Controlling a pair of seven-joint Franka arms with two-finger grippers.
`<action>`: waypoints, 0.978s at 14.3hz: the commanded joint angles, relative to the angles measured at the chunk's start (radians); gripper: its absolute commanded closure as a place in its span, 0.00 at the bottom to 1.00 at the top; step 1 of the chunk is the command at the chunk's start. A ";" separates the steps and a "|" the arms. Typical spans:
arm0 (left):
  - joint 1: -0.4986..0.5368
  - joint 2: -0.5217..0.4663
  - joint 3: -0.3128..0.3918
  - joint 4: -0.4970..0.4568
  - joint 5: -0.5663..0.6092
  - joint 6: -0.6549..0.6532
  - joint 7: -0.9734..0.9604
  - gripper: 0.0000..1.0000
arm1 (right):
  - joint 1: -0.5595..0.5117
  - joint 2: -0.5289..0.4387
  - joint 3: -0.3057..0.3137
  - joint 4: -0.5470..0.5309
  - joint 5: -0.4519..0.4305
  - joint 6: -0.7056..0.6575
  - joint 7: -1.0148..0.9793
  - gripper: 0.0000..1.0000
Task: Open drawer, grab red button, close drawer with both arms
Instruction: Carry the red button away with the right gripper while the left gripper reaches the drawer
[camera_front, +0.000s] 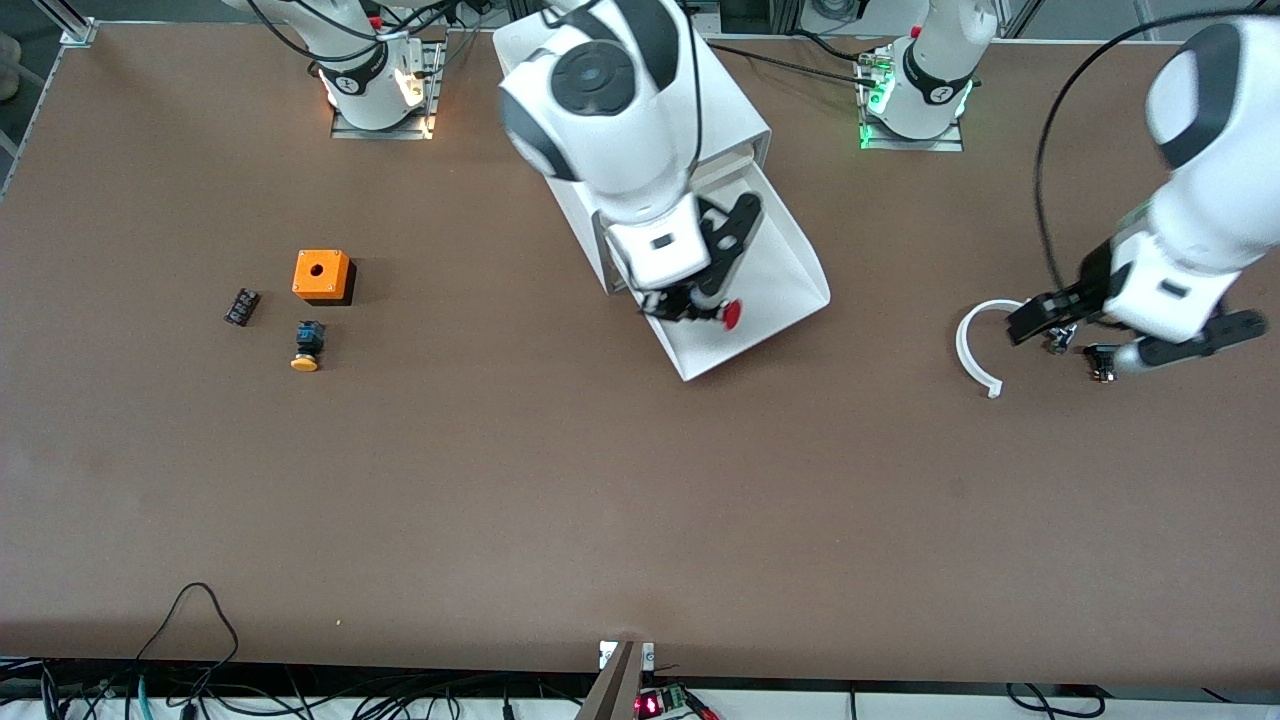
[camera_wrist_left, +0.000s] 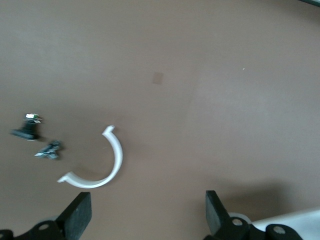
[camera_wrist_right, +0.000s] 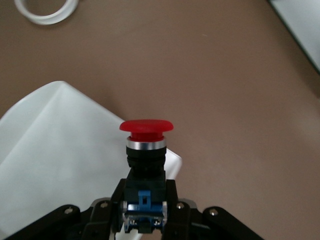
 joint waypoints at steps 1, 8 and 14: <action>-0.012 0.009 -0.049 -0.116 0.007 0.145 -0.158 0.00 | -0.136 -0.107 0.009 -0.148 0.002 -0.019 0.170 0.84; -0.100 0.130 -0.111 -0.303 0.007 0.552 -0.465 0.00 | -0.337 -0.132 -0.023 -0.240 -0.086 -0.237 0.500 0.84; -0.174 0.166 -0.114 -0.403 0.009 0.701 -0.568 0.00 | -0.426 -0.194 -0.039 -0.503 -0.133 -0.175 0.641 0.82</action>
